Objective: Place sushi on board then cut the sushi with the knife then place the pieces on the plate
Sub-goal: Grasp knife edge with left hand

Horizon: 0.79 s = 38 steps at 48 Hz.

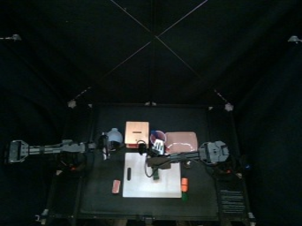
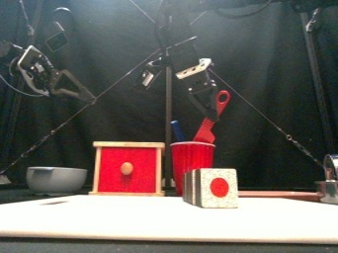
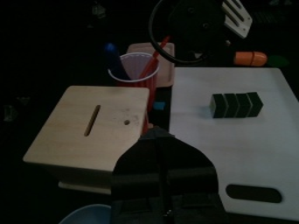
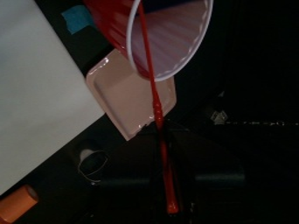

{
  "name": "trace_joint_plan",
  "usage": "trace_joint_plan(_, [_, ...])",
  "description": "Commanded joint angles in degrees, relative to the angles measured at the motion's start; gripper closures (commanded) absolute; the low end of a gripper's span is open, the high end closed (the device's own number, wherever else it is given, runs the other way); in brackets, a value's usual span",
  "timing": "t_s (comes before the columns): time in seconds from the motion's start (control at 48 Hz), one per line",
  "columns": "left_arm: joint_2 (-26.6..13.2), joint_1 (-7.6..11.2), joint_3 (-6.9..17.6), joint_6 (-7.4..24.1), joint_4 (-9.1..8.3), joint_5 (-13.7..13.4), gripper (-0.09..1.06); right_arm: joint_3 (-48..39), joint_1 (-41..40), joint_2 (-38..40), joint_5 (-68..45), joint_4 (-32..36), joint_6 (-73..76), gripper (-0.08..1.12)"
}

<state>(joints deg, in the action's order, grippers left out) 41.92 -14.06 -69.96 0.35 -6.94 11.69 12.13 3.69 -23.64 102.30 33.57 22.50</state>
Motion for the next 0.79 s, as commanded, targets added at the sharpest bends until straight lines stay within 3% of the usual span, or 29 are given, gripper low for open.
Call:
trace_joint_plan(0.021, [-0.09,-0.09,0.88,0.0,0.0,0.18,0.96,0.7,-0.53,4.57,-0.09,0.62,-0.26,0.63])
trace_joint_plan(0.292, [0.44,-0.09,1.23,0.0,0.09,0.18,0.96,0.7,-0.26,9.4,-0.7,0.62,-1.23,0.64])
trace_joint_plan(0.542, [3.34,-0.18,1.23,0.09,-0.35,0.18,0.96,0.09,-0.09,15.47,-3.6,0.62,-2.81,0.64])
trace_joint_plan(0.792, [6.5,0.18,1.41,0.09,-0.62,1.23,0.96,-5.19,1.67,24.43,-14.41,-0.53,-1.49,0.64])
